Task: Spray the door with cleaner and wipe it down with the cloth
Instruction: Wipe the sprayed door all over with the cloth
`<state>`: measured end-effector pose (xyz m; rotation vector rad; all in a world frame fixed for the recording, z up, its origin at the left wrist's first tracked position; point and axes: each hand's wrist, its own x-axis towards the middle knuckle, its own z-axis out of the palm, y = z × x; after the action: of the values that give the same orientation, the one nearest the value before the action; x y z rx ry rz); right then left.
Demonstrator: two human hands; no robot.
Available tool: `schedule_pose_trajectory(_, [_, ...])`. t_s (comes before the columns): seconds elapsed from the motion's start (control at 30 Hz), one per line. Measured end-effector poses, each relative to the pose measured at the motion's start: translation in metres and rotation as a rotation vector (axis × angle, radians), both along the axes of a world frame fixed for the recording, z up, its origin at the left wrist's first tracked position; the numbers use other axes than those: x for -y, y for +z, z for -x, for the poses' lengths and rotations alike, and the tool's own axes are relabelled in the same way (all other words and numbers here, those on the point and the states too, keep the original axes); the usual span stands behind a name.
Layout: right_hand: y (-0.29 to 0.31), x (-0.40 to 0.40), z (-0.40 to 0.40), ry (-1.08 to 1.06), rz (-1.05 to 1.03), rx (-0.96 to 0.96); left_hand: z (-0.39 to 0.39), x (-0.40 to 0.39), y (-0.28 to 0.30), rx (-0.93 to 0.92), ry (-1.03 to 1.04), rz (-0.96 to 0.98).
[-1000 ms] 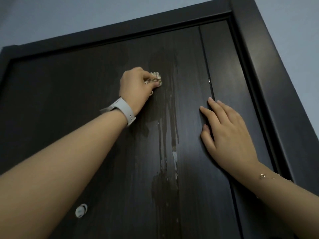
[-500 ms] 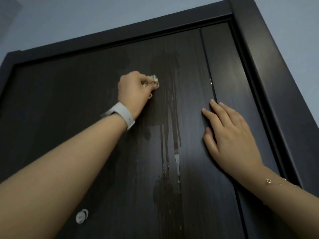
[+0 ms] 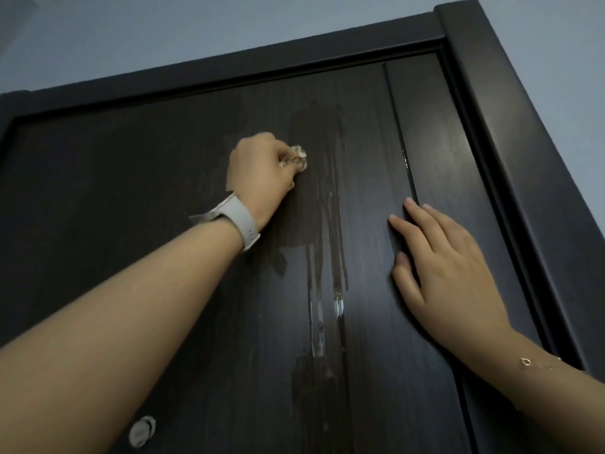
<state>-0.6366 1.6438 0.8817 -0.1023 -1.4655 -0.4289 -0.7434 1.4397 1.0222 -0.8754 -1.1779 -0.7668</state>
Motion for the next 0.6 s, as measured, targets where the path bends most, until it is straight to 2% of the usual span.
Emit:
schedule_pose_trajectory(0.1, [0.000, -0.001, 0.000, 0.008, 0.002, 0.007, -0.002, -0.001, -0.016, 0.011, -0.022, 0.023])
schedule_pose_trajectory(0.23, [-0.001, -0.001, 0.001, -0.003, 0.002, 0.009, 0.007, 0.007, -0.065, -0.123, -0.014, 0.082])
schedule_pose_trajectory(0.33, [0.000, -0.001, 0.001, -0.001, -0.001, 0.009, 0.010, 0.012, -0.048, -0.186, 0.118, 0.135])
schedule_pose_trajectory(0.47, [0.000, -0.001, 0.000, 0.024, -0.006, 0.003, 0.006, 0.015, -0.011, -0.105, 0.181, 0.098])
schedule_pose_trajectory(0.6, [0.000, 0.000, 0.000, 0.024, -0.010, 0.003, 0.004, 0.007, -0.057, -0.170, 0.121, 0.153])
